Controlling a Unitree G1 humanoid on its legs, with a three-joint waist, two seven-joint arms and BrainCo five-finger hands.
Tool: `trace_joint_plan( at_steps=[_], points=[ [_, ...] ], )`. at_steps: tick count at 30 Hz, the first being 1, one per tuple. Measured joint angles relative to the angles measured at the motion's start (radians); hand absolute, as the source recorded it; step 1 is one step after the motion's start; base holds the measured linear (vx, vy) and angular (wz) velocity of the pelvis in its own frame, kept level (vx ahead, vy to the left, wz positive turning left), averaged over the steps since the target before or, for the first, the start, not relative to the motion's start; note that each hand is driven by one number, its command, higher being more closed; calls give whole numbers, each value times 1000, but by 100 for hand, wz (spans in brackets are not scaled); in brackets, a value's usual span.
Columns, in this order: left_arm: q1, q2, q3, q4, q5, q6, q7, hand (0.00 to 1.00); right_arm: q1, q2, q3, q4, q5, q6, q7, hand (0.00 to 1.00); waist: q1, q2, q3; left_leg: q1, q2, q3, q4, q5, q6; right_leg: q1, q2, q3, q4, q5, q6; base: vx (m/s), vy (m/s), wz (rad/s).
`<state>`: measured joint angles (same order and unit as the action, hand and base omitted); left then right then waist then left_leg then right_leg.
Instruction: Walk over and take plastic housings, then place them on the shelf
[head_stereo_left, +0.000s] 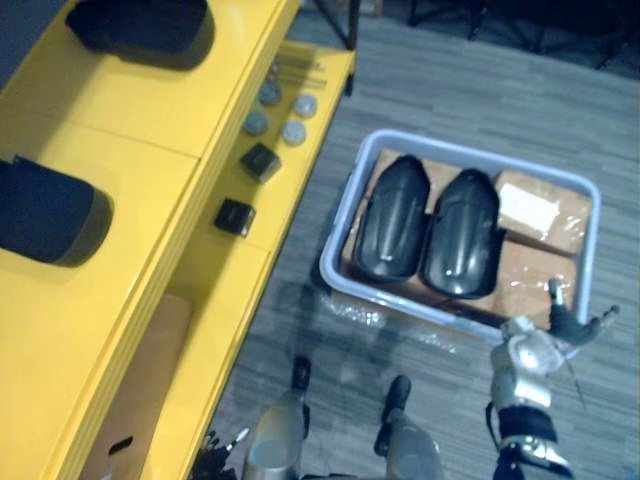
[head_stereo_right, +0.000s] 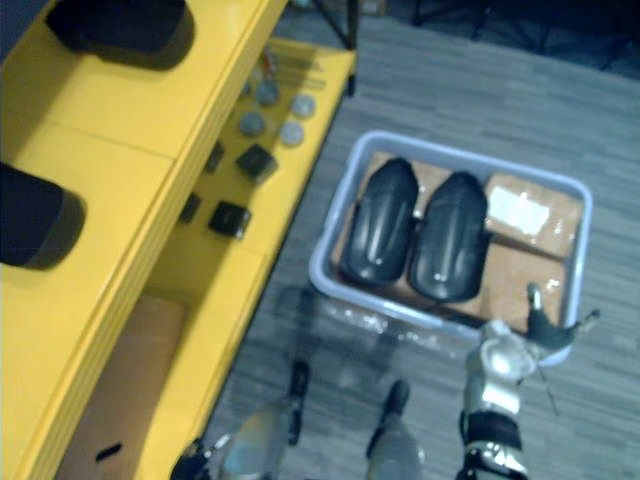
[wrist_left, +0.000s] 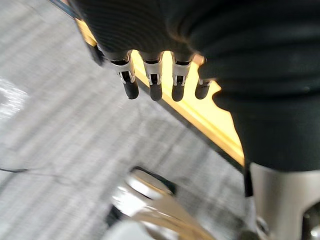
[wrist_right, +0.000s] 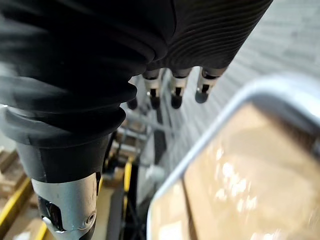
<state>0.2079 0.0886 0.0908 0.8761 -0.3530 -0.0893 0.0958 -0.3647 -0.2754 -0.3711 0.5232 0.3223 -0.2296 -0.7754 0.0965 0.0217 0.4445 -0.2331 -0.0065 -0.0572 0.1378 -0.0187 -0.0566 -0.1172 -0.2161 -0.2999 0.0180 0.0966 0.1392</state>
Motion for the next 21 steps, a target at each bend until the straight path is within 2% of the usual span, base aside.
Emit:
trace_joint_plan(
  at_steps=[2, 8, 11, 17, 21],
  points=[
    [-2, 4, -6, 0, 9, -9, -35, 0, -66, -72, 0, 48, 9, 12, 27, 0, 2, 3, 5, -32, -7, -9, 12, -1, 3, -32, -7, 0, 20, -1, -2, -54, 39, 9],
    [-64, 33, -64, -1, -6, -59, -64, 0, -181, -194, 41, 139, 10, 35, 78, 0, 1, 4, 7, -87, -11, -14, 45, -2, 5, -90, -9, 2, 68, -19, -26, -49, 12, 3],
    [-97, 43, -75, -6, -38, -72, -85, 0, -215, -212, 60, 167, 10, 52, 106, 0, -2, 6, 10, -101, -7, -16, 57, -2, 5, -100, -6, 2, 75, -21, -30, -42, -11, 1],
    [-134, 63, -117, -37, -29, -84, -110, 0, -264, -229, 103, 247, 9, 148, 154, 0, -1, 3, 43, -119, -5, -19, 86, -3, 6, -112, -5, 2, 97, -32, -46, -38, 5, 2],
    [-137, 80, -156, -53, -32, -83, -110, 0, -311, -251, 121, 294, 10, 189, 190, 0, 0, 3, 50, -164, -4, -21, 115, -5, 8, -148, -5, 3, 112, -33, -48, -32, 7, 1]
  ],
)
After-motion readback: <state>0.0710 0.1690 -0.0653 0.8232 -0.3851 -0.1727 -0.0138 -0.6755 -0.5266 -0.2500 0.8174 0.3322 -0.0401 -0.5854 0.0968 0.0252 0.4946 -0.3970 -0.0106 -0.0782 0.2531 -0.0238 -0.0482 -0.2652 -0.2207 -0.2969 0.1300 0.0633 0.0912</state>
